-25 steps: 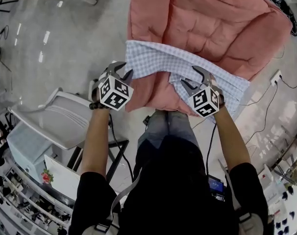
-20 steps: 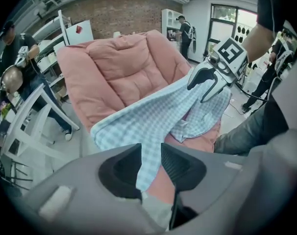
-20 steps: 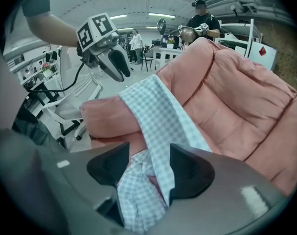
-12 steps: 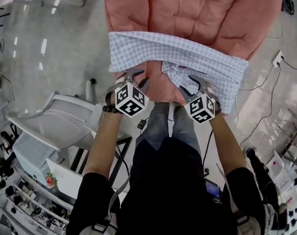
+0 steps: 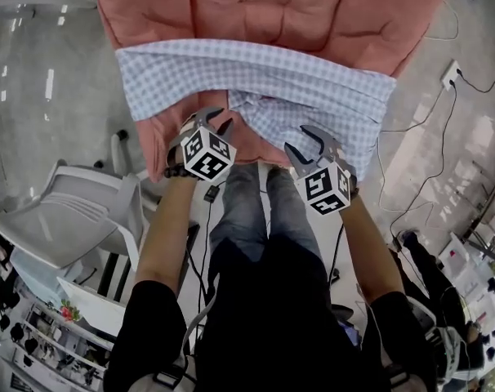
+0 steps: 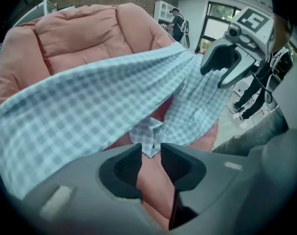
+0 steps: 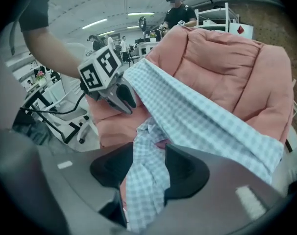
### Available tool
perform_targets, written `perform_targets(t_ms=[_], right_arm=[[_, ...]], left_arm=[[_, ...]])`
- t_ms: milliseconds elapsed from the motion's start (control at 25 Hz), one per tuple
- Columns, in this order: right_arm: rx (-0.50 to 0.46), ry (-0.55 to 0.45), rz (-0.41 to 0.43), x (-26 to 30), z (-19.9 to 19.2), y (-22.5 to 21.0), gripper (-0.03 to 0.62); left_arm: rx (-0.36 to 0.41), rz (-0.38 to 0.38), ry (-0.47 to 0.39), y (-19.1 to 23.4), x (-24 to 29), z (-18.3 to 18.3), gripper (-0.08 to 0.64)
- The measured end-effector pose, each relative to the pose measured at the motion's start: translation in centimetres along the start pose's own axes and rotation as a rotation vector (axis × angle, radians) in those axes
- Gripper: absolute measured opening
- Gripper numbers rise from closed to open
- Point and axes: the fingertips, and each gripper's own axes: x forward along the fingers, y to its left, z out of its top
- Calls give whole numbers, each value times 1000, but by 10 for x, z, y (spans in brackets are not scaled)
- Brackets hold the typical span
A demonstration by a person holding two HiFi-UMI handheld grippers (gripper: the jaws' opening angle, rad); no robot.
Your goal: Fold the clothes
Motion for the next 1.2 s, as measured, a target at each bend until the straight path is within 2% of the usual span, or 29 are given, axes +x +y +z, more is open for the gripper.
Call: perform_targets(t_ms=[200,400,640,920,1000,1200], right_arm=[[33,-25,-12,-17,-19,4,201],[83,-45,-5,-18,-39,9,196],[134,-54,-17,-19,-47,6,193],[148,-52,-24,-13,-48,9,189],[153,-53,-19,-11,-48,6,183],[140,-49,4,-8,-38,6,172]], left_arm=[[-13,33,46,-2,44,-21,130],[22,76,101,-1,94,-34,130],[30,131,151,3,119,-43,130],[-30,175,139,14,121,-52,73],[-35,165,132,12,121,-48,26],[-72,138,72,5,97,-30,16]])
